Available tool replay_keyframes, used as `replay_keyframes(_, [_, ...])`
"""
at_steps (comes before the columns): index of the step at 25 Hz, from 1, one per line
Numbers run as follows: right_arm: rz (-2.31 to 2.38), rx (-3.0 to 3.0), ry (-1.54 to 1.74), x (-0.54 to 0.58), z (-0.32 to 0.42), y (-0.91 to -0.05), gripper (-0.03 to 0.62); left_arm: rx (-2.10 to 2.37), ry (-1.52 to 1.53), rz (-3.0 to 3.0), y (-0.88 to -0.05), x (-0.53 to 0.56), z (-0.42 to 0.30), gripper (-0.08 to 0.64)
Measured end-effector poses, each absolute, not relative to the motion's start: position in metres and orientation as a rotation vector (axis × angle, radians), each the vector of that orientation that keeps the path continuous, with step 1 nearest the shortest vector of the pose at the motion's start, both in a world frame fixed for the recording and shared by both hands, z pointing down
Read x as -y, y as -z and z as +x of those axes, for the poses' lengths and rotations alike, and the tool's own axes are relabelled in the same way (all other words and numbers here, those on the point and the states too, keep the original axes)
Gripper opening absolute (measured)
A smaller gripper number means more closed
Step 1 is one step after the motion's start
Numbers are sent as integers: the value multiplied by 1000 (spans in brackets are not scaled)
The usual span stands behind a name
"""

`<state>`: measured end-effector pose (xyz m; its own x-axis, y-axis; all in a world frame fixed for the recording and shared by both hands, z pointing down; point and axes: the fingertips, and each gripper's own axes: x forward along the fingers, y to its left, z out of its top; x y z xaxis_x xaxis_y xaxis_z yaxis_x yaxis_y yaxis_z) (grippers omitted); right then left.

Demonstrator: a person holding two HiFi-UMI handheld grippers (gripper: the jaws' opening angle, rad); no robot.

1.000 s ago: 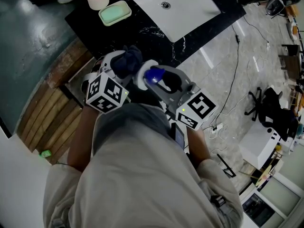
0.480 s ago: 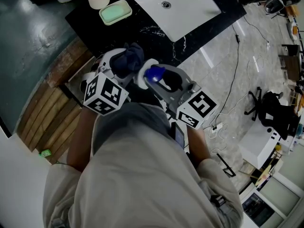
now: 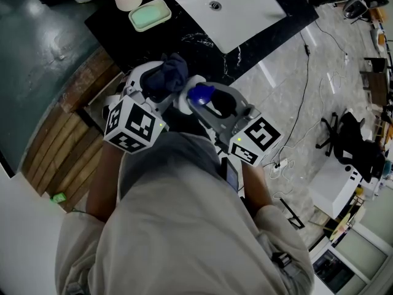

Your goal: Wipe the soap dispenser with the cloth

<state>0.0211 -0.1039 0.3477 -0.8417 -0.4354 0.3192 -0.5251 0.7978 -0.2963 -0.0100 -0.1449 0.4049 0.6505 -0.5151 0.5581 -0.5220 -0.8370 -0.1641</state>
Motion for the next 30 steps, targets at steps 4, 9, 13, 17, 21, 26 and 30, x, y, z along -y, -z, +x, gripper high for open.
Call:
replay_keyframes(4, [749,2754,-560,104,21,-347,140,897,-954,2855,-398,143,-11,249])
replay_keyframes(9, [752,2753,-562,104,21,-347,140,893,-958,2870,-392,139,-12,249])
replay_keyframes(13, [752,2755,-567,105,20,-347,140,897,-964,2873,-390,136,-14,249])
replay_keyframes(17, [749,2754,-568,105,19,-346,140,914,-1000,2884,-388,134,-15,249])
replay_keyframes(21, [743,2754,-568,106,17,-346,139,915,-999,2877,-389,131,-17,249])
replay_keyframes(26, [738,2757,-572,106,16,-345,140,915,-1006,2870,-391,127,-20,249])
replay_keyframes(30, [737,2760,-577,106,16,-344,140,911,-1014,2868,-391,122,-22,249])
